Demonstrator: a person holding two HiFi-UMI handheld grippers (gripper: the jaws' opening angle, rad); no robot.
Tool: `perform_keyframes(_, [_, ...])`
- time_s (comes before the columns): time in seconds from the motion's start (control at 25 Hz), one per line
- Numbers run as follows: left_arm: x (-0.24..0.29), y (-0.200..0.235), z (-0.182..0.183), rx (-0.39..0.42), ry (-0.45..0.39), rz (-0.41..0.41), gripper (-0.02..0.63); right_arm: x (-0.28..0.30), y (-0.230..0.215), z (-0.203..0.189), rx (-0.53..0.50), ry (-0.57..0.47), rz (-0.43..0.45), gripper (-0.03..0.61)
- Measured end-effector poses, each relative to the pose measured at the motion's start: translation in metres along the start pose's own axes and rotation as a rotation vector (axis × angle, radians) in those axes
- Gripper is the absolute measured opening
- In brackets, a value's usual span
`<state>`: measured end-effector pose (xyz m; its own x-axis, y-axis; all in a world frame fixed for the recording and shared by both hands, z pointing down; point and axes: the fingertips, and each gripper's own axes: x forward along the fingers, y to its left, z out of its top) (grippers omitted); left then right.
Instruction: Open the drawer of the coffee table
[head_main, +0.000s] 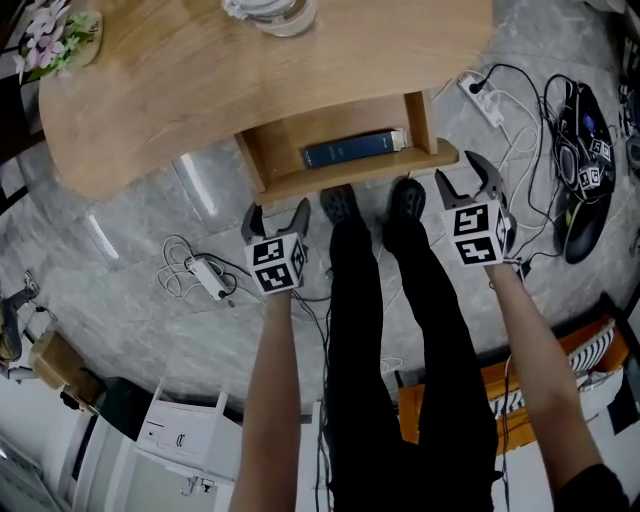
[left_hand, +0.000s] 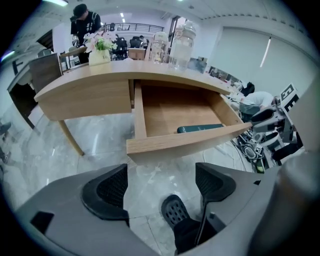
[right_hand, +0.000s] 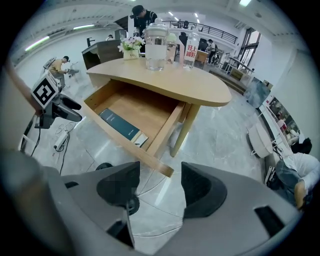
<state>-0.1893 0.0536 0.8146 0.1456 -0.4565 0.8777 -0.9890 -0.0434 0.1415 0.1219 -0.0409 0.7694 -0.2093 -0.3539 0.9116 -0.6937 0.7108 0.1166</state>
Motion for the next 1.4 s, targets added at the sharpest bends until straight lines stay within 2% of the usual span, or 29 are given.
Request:
perform_keyframes(0.28, [-0.052, -0.035, 0.018, -0.007, -0.008, -0.01, 0.416, -0.057, -0.004, 0.015, 0.032, -0.019, 0.027, 0.224])
perform_keyframes(0.48, [-0.094, -0.064, 0.066, -0.037, -0.087, -0.021, 0.416, -0.105, -0.024, 0.053, 0.066, -0.095, 0.023, 0.224])
perform_keyframes(0.76, [-0.187, -0.111, 0.145, -0.087, -0.254, -0.047, 0.416, -0.2, -0.048, 0.104, 0.172, -0.25, 0.044, 0.224])
perform_keyframes(1.04, [-0.304, -0.16, 0.225, -0.041, -0.456, -0.073, 0.416, -0.311, -0.068, 0.151, 0.227, -0.433, 0.07, 0.224])
perform_keyframes(1.2, [-0.369, -0.178, 0.258, -0.023, -0.567, -0.07, 0.416, -0.37, -0.076, 0.173, 0.254, -0.532, 0.072, 0.227])
perform_keyframes(1.4, [-0.438, -0.206, 0.288, 0.018, -0.658, -0.097, 0.417, -0.44, -0.078, 0.198, 0.263, -0.646, 0.09, 0.23])
